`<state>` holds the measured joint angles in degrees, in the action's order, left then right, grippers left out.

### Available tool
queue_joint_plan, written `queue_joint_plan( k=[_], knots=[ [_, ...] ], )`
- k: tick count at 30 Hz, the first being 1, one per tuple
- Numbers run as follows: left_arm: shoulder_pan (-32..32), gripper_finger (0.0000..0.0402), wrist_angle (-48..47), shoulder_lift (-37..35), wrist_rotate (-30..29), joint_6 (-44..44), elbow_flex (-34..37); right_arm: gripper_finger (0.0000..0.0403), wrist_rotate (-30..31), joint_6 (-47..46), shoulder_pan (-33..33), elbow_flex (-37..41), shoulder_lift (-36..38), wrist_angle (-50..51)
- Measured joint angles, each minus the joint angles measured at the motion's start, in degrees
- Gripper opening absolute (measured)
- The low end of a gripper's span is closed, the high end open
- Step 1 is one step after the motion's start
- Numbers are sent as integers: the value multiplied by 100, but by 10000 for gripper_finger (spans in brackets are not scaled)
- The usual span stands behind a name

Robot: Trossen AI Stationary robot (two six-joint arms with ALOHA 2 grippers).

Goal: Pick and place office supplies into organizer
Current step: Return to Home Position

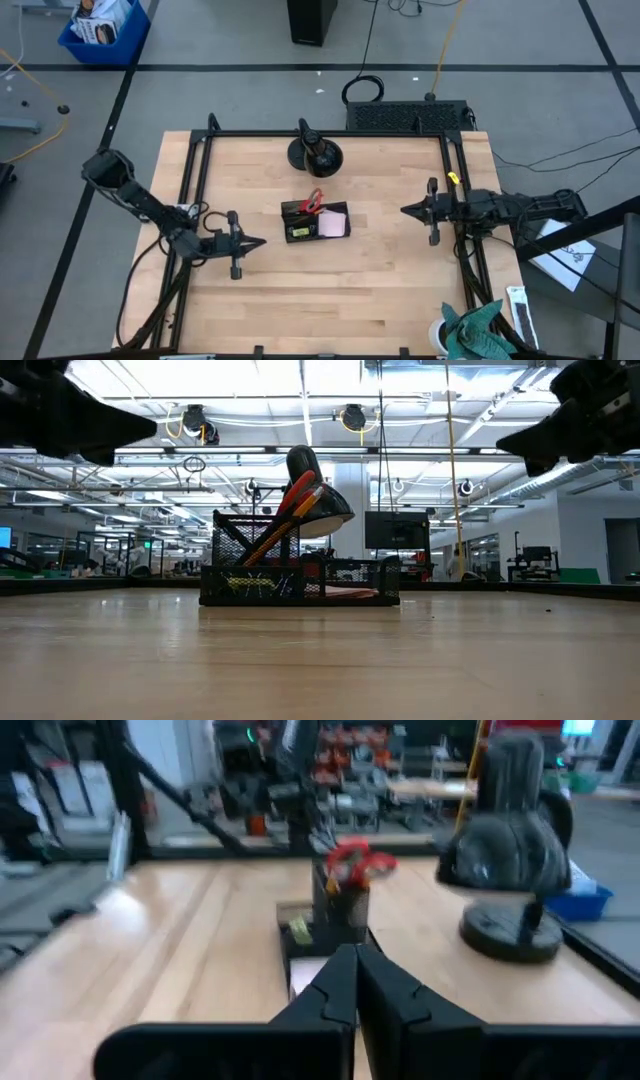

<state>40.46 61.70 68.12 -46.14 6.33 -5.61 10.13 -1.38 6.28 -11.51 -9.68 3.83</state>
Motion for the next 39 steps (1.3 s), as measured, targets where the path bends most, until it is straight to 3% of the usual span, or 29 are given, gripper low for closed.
queue_joint_plan(
  k=[5, 11, 15, 18, 26, 29, 34, 36, 39],
  knots=[
    [470, 2, 584, -4, -59, 825, 1, 0, -611, -83, 4, 0, 498, -56],
    [889, 3, 906, -4, -412, 1277, 1, 0, -590, -27, 2, 323, 718, -49],
    [683, 3, 882, -2, -345, 1150, 1, 0, -598, 67, -113, 718, 715, -546],
    [214, 2, 854, 0, 258, 905, 1, 0, -895, 23, -320, 854, 706, -943],
    [-1301, 1, 165, 15, 2716, 78, 1, 0, -2362, -242, -987, 826, 574, -967],
    [-1568, 1, 156, 15, 3306, 113, 1, 0, -2383, -268, -1178, 828, 576, -969],
    [-1830, 1, 330, 15, 3484, 258, 207, 0, -2391, -265, -1425, 835, 576, -950],
    [-1849, 1, 859, 17, 3243, 252, 493, 0, -2520, -266, -1486, 837, 575, -948],
    [-1767, 0, 865, -93, 2950, 254, 510, 0, -2776, -280, -1558, 839, 605, -949]
  ],
)
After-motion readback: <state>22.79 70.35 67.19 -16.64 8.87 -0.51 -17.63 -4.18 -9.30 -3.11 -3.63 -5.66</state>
